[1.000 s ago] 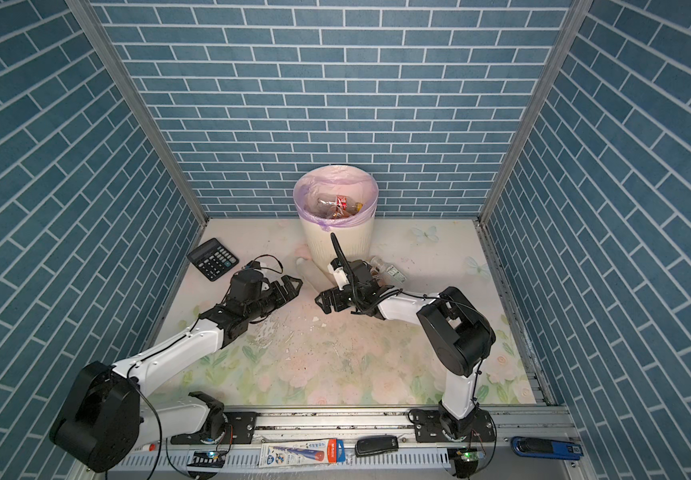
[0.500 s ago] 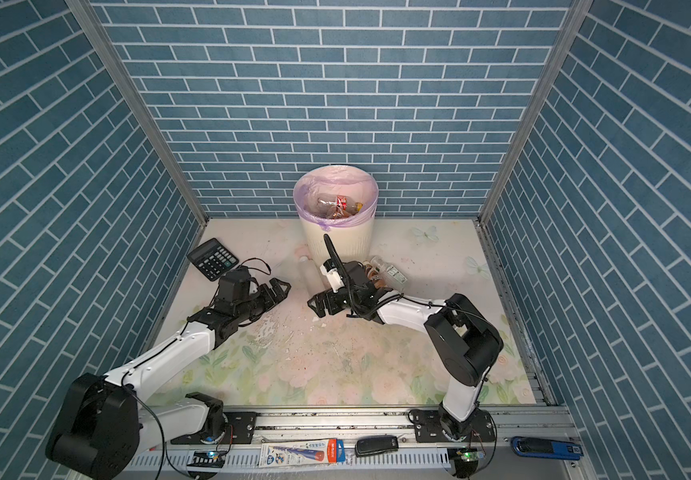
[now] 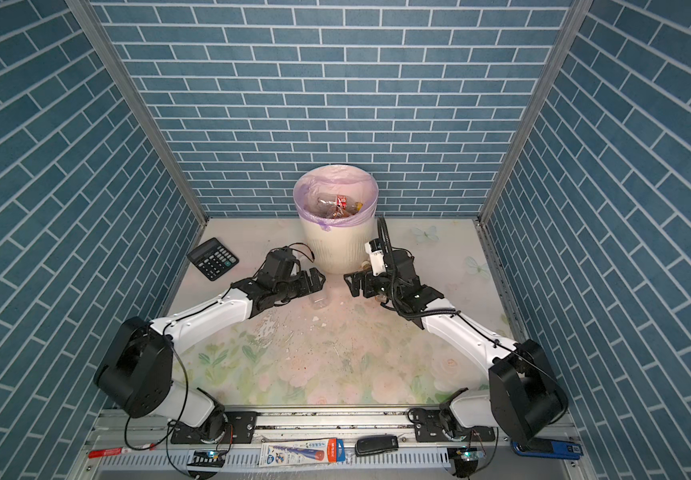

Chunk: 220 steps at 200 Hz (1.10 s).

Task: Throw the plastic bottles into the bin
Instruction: 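Close the left gripper around the middle of the frosted bottle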

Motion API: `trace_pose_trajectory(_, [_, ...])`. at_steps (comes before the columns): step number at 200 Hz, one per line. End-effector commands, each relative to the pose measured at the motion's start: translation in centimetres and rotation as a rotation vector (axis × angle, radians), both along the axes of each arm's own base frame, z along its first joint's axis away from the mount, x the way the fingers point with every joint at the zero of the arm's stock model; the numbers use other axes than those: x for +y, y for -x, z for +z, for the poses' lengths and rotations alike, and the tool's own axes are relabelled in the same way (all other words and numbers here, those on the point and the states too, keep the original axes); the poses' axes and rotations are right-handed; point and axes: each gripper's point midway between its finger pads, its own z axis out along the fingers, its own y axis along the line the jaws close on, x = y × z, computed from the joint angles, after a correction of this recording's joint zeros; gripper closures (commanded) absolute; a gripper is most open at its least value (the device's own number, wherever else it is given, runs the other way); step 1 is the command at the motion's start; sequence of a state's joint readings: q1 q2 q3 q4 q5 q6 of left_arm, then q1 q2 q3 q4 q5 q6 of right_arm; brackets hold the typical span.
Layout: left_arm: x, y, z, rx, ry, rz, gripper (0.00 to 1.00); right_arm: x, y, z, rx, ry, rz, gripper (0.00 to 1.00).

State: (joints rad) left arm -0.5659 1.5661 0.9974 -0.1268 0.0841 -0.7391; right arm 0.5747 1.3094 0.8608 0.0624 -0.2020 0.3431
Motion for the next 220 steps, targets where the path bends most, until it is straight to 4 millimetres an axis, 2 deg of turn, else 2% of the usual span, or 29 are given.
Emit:
trace_pose_trajectory(1, [-0.3,0.0,-2.1,0.030,-0.139,-0.024,0.01,-2.4,0.2,-0.6,0.004,0.022,-0.050,0.01])
trace_pose_trajectory(40, [-0.5,-0.3,-4.3,0.061,-0.262,-0.037,0.04,-3.8,0.3,-0.4,0.004,-0.004,-0.080,0.01])
trace_pose_trajectory(78, [0.6,-0.3,-6.3,0.082,-0.366,-0.044,0.13,-3.5,0.2,-0.8,0.017,-0.018,-0.068,0.01])
trace_pose_trajectory(116, [2.2,0.7,-8.1,0.111,-0.421,-0.038,0.20,-3.3,0.1,-0.5,0.015,-0.038,-0.061,0.01])
trace_pose_trajectory(171, [4.7,1.5,-8.8,0.127,-0.421,0.006,0.31,-2.6,-0.1,-0.9,0.039,-0.062,-0.046,0.01])
trace_pose_trajectory(198, [6.2,2.0,-9.1,0.127,-0.407,0.029,0.32,-2.2,-0.3,-0.9,0.045,-0.073,-0.034,0.01])
trace_pose_trajectory(220, [6.7,1.8,-8.4,0.099,-0.396,0.041,0.28,-1.9,-0.5,-0.9,0.052,-0.077,-0.026,0.01])
